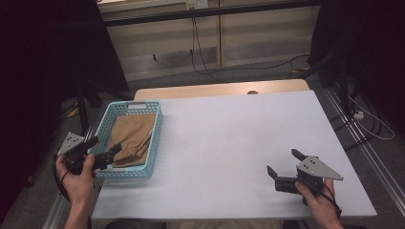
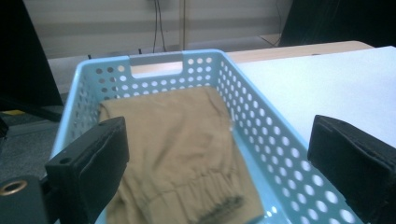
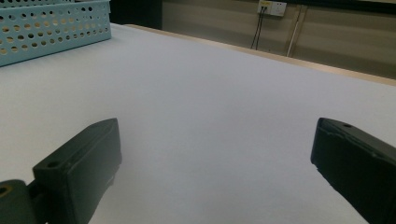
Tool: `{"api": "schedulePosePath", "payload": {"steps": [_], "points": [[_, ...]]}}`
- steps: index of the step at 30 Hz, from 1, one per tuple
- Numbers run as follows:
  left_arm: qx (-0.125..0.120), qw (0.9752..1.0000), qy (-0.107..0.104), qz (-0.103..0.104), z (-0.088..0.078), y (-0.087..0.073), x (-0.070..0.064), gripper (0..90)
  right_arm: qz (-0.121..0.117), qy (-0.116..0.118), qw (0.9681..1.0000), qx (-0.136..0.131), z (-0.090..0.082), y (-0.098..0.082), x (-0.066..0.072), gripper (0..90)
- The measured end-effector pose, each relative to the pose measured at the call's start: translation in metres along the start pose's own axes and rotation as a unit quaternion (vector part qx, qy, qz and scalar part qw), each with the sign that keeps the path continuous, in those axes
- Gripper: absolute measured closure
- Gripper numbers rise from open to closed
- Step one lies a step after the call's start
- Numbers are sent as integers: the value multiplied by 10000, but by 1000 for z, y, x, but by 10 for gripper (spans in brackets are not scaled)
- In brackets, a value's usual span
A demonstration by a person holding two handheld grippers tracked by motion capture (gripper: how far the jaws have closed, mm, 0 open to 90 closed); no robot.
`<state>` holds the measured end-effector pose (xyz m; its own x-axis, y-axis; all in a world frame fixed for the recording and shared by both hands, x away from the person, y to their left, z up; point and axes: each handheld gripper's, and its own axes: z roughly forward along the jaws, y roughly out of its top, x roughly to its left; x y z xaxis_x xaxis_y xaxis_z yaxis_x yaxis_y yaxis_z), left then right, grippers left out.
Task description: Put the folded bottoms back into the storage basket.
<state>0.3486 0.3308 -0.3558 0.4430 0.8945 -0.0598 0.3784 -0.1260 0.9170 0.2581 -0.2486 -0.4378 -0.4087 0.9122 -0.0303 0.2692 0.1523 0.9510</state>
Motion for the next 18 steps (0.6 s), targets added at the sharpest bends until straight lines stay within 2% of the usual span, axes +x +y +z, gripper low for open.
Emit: {"api": "schedulePosePath", "payload": {"steps": [2, 5, 9, 14, 16, 18], "points": [[3, 9999, 27, 155, -2, 1, -8, 54, -6, 12, 10000, 12, 1, 0, 0, 16], [82, 9995, -129, 268, -3, 4, -19, 51, -9, 30, 10000, 15, 2, 0, 1, 16], [25, 9992, -265, 297, -1, 7, -34, 50, -15, 43, 10000, 12, 2, 0, 1, 16], [-73, 9976, -567, 399, 7, 11, -51, 49, -9, 51, 10000, 2, 1, 0, 1, 16], [-102, 9971, -604, 458, 9, 13, -57, 49, -11, 53, 10000, -1, 2, 0, 1, 16], [-77, 9956, -695, 616, 12, 16, -62, 48, -14, 60, 10000, 1, 2, 0, 1, 16]]}}
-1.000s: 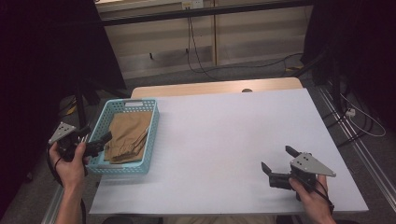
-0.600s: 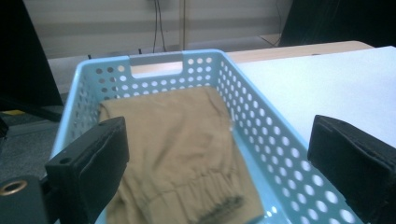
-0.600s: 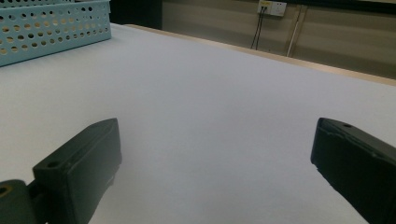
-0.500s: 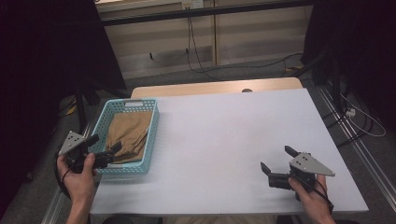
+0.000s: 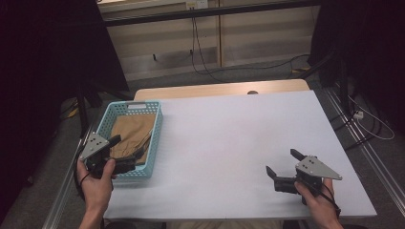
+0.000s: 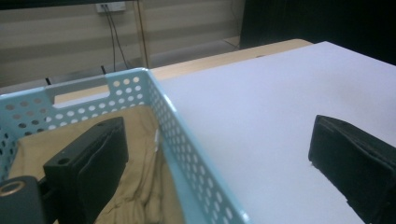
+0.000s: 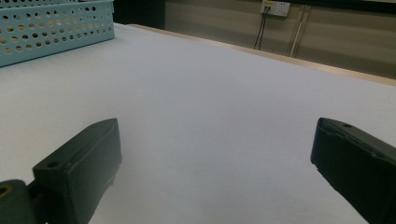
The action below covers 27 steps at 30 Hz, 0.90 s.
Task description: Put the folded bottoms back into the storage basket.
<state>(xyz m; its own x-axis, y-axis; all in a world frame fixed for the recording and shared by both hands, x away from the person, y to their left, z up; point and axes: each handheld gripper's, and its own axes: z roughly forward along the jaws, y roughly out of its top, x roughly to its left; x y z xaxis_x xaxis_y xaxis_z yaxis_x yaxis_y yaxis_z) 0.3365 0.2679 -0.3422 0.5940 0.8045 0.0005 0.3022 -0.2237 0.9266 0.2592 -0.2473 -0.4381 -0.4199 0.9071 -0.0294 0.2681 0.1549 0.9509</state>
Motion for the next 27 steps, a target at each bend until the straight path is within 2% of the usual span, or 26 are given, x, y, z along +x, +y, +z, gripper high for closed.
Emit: {"api": "schedulePosePath", "payload": {"steps": [2, 3, 5, 6, 9, 12, 16, 25, 27], "points": [[-61, 9999, -104, 9, 3, 2, -4, 45, -4, 6, 10000, -3, 0, 0, 0, 16], [-97, 9997, -221, -8, 4, 3, -7, 44, -4, 6, 10000, -1, 0, 0, 0, 16], [-215, 9994, -260, -3, 6, 5, -13, 44, -5, 5, 10000, -3, 0, 0, 0, 16], [-198, 9994, -284, 56, 7, 6, -15, 44, -1, 4, 10000, -1, 0, 0, 0, 16], [-149, 9990, -413, 65, 13, 8, -23, 42, -3, 1, 10000, 3, 0, 0, 0, 16], [-98, 9994, -280, 171, 21, 6, -29, 41, -6, 7, 10000, 2, 0, 0, 0, 16], [-62, 9983, -577, 47, 33, 3, -33, 40, -5, -1, 10000, -1, 0, 0, 0, 16], [-63, 9964, -806, 259, 50, 3, -51, 41, -8, 12, 10000, -2, 0, 0, 0, 16], [-48, 9957, -893, 240, 53, 2, -53, 41, -12, 16, 10000, -2, -1, 0, 0, 16]]}}
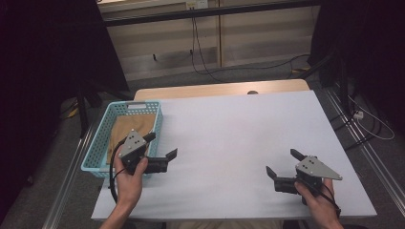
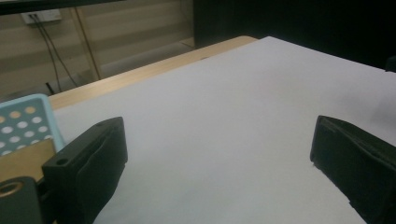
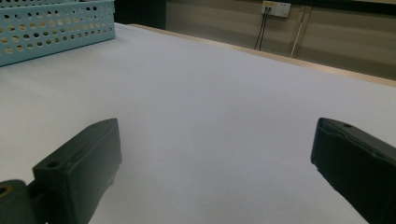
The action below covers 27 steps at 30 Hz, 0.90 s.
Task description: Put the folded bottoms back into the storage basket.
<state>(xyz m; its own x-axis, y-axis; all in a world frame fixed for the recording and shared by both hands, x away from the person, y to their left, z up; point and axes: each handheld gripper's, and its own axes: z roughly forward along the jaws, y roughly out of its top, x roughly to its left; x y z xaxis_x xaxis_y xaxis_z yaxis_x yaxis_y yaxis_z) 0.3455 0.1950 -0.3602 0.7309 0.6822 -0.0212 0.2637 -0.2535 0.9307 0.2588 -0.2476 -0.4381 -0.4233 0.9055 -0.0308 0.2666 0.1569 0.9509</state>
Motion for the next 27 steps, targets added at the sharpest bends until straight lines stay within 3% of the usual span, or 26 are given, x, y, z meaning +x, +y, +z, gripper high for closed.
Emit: {"api": "schedulePosePath", "payload": {"steps": [15, 17, 27], "points": [[151, 9996, -233, -4, 17, -15, -17, 41, 4, -18, 10000, 11, 0, 0, 0, 16], [228, 9990, -365, -71, 20, -19, -19, 41, 4, -25, 10000, 14, 0, 0, 0, 16], [181, 9982, -517, -260, 30, -38, -24, 38, 24, -39, 10000, -7, -2, 0, -1, 16]]}}
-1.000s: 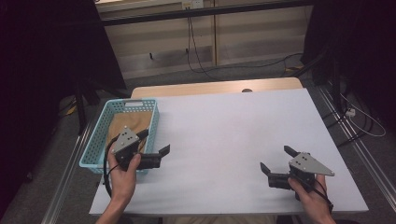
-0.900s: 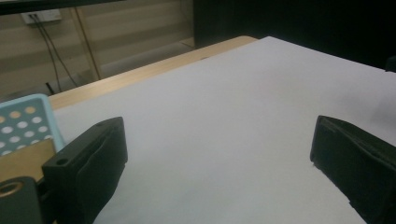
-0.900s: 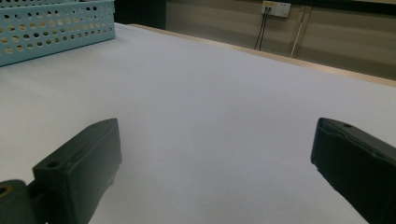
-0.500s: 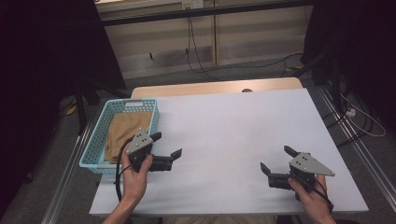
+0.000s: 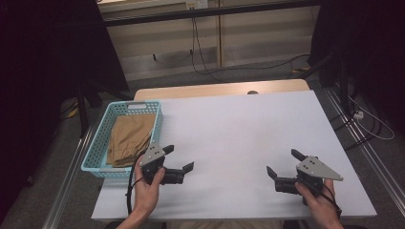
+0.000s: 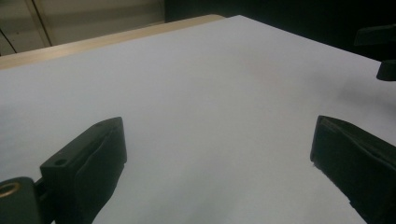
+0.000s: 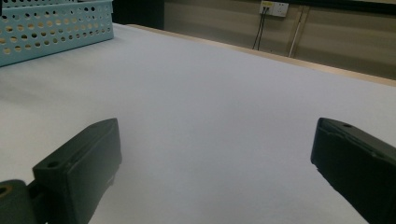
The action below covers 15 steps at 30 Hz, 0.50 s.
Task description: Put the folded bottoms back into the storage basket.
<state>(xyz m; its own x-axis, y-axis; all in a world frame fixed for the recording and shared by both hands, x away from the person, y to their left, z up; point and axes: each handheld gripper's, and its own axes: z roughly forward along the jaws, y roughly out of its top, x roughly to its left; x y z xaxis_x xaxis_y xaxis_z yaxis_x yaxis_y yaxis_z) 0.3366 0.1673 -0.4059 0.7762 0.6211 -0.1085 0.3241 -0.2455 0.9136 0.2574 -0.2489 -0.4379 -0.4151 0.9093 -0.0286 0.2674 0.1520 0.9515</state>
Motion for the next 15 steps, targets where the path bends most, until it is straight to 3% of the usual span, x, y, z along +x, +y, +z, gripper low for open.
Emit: {"api": "schedulePosePath", "payload": {"steps": [3, 7, 9, 12, 13, 15], "points": [[-20, 9999, -114, -113, 2, -5, 0, 38, 0, 2, 10000, 2, -1, 0, 0, 16], [174, 9988, -295, -361, 2, -15, -7, 38, 1, -2, 10000, -8, -2, 0, 1, 16], [260, 9990, -255, -265, 3, -17, -8, 38, 4, -10, 10000, -12, -2, 0, 1, 16], [325, 9994, 58, 74, 7, -18, -7, 38, -9, 6, 10000, 5, -1, 0, 1, 16], [371, 9992, 104, 113, 8, -19, -6, 38, -15, 22, 10000, 4, -1, 0, 2, 16], [472, 9989, 80, -19, 12, -22, -6, 38, -15, 33, 10000, 4, -1, 0, 2, 16]]}}
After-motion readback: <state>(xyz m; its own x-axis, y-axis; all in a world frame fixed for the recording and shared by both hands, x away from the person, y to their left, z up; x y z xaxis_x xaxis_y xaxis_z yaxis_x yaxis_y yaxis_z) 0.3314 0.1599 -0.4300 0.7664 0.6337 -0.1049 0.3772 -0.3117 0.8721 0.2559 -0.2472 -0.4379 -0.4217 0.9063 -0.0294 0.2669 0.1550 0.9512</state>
